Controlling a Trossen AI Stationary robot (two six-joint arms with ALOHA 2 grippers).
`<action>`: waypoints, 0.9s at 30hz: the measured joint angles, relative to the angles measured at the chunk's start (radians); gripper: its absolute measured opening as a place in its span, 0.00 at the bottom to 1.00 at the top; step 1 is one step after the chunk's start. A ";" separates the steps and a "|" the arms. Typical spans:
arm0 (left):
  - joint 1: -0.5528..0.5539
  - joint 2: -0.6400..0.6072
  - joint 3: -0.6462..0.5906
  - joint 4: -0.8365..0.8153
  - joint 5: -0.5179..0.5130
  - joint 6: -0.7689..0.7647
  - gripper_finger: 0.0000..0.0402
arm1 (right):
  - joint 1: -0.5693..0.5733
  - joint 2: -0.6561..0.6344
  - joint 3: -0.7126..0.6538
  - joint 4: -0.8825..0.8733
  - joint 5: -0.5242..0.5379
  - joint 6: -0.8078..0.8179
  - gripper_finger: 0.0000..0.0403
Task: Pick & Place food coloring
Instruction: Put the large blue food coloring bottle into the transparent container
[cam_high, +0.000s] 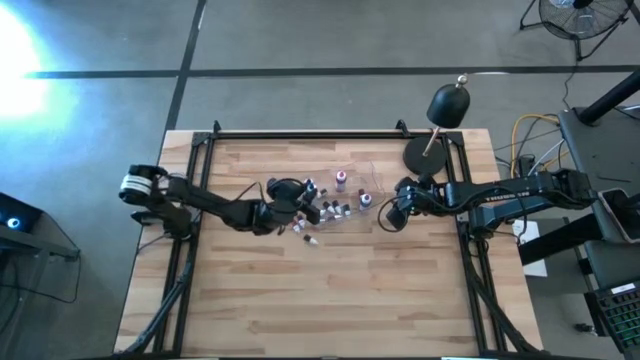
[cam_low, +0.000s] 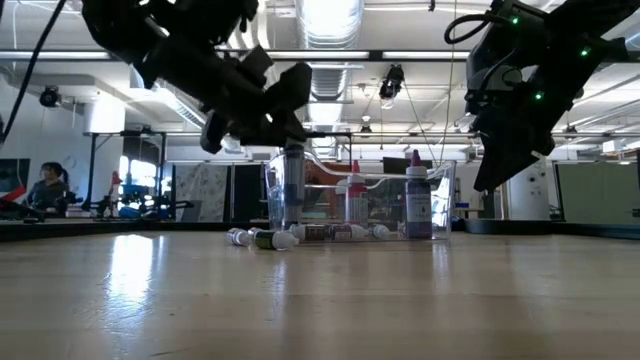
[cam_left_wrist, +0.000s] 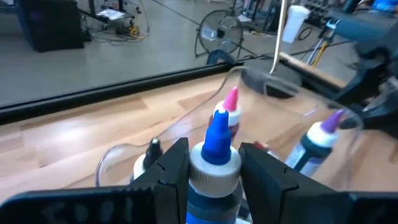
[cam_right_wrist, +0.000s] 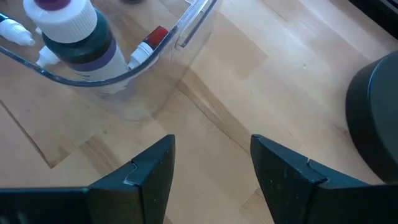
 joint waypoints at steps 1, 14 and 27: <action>0.001 0.012 0.000 0.002 -0.004 0.000 0.22 | 0.000 0.000 0.000 0.000 0.000 0.000 0.50; 0.029 0.110 0.002 0.016 -0.063 -0.044 0.22 | 0.000 0.000 0.000 0.000 0.000 0.000 0.50; 0.027 0.069 -0.003 -0.024 -0.030 -0.086 0.24 | 0.000 0.000 0.000 0.001 0.000 0.000 0.50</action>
